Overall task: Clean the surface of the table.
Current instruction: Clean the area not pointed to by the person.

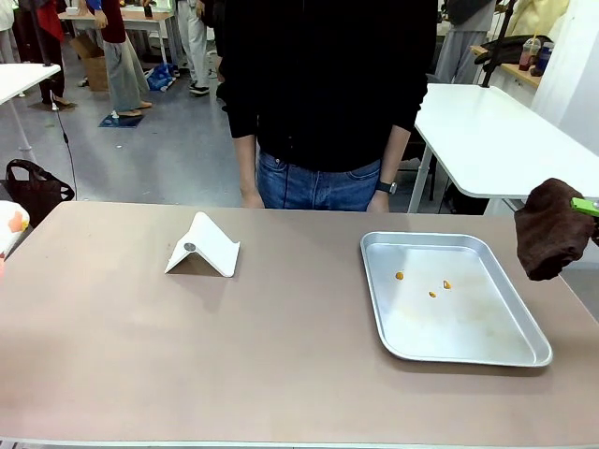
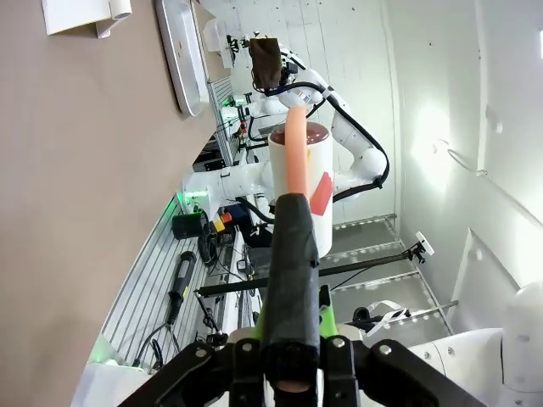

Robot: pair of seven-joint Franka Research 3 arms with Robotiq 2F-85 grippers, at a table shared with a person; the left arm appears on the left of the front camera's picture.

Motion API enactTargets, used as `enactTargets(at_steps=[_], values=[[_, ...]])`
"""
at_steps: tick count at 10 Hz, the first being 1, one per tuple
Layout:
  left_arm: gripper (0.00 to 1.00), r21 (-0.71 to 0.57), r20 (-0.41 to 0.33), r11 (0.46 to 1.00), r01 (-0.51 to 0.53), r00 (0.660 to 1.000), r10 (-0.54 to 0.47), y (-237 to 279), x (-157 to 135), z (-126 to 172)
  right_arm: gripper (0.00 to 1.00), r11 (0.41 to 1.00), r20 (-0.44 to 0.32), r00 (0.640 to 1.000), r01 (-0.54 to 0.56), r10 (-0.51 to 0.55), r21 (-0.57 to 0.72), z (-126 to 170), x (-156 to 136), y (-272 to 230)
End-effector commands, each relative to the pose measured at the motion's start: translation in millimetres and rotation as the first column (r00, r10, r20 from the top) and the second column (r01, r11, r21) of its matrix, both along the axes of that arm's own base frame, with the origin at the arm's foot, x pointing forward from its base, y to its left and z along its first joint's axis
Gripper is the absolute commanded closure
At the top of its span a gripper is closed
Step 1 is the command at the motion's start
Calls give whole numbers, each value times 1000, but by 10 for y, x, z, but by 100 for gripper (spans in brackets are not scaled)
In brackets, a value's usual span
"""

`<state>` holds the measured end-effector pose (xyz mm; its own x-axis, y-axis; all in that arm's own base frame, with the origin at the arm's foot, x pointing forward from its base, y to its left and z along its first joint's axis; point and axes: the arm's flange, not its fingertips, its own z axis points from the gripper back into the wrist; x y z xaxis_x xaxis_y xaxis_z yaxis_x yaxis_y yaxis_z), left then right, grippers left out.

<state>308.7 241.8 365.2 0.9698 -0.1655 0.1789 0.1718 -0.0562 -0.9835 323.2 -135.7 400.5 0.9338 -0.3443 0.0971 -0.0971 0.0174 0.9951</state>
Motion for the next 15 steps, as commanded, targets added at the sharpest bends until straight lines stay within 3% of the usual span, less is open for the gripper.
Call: enactTargets(at_steps=[1,3,4,5,7,10,13,15], values=[[78,-13,-11,1000,-10,1000,10,16,-18,61,100,1000,-5,1000,-3,3,6,65,-12,9],[78,-13,-11,1000,-10,1000,10,16,-18,61,100,1000,-5,1000,-3,3,6,65,-12,9],[78,-13,-11,1000,-10,1000,10,16,-18,61,89,1000,0,1000,0,0,0,0,0,0],[78,-13,-11,1000,-10,1000,10,16,-18,61,89,988,-29,999,-24,19,-155,125,-121,48],[78,-13,-11,1000,-10,1000,10,16,-18,61,89,899,-42,999,-15,-4,-437,349,-14,344],[78,-13,-11,1000,-10,1000,10,16,-18,61,89,675,-90,994,-20,-69,-738,359,326,743],[78,-13,-11,1000,-10,1000,10,16,-18,61,89,547,-134,986,-60,-96,-835,95,645,1079],[78,-13,-11,1000,-10,1000,10,16,-18,61,89,504,-137,985,-66,-104,-861,-58,819,1215]])
